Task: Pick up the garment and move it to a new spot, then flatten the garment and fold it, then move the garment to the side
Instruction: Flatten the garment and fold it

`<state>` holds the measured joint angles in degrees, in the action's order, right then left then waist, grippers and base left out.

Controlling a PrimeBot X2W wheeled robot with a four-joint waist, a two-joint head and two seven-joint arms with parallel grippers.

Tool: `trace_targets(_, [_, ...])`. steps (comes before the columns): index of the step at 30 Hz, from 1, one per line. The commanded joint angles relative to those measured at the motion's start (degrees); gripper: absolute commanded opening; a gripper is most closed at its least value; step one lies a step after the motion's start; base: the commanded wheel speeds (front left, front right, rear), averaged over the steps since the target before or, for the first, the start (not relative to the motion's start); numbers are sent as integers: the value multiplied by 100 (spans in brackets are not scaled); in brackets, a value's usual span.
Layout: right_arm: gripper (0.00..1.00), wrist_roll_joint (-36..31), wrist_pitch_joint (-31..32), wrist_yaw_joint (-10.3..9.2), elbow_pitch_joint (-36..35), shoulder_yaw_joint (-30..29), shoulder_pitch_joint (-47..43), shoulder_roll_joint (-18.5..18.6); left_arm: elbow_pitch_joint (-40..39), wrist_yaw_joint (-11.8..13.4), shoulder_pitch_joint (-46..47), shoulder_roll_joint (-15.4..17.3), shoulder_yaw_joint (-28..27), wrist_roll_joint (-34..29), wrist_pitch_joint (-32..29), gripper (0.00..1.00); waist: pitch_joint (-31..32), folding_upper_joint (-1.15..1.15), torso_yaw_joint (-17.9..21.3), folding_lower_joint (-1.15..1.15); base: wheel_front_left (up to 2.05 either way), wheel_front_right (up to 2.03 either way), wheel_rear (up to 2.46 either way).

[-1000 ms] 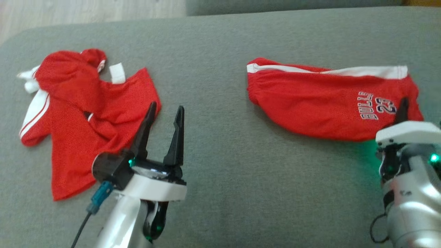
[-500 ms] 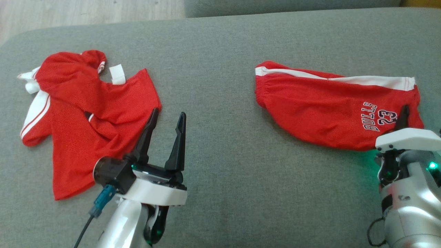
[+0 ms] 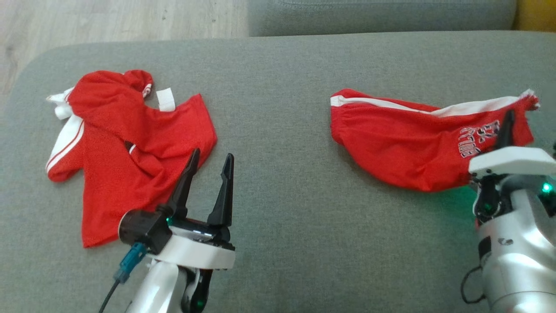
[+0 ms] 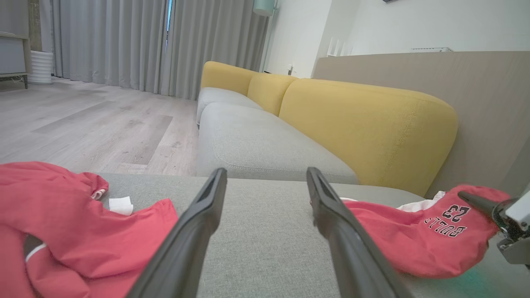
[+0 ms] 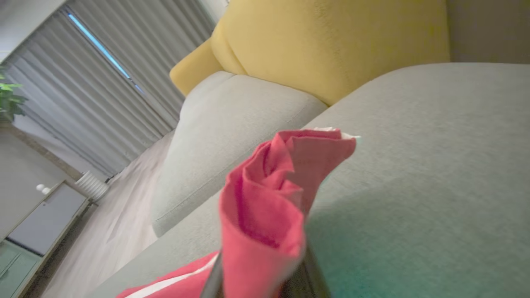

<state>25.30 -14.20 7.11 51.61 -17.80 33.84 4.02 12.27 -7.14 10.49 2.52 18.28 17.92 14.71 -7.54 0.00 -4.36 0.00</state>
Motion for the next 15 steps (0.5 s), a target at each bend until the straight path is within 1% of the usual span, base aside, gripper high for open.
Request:
trace_targets(1, [0,55,-49,37,-246,267,287,-89,-171,-25,126,36,-229,6,29,100,29,0,-29,0,0,0,0])
trace_targets(5, [0,274,26,37,-539,839,251,-107,-174,-26,100,36,-268,21,29,100,79,0,-90,0,0,0,0])
trace_targets(9, [0,660,118,37,-798,1568,177,-111,-161,-26,101,36,-256,50,29,100,105,0,-174,0,0,0,0])
trace_targets(15, [0,955,133,37,-914,2411,164,-113,-151,-11,130,36,-213,96,29,100,76,0,-363,0,0,0,0])
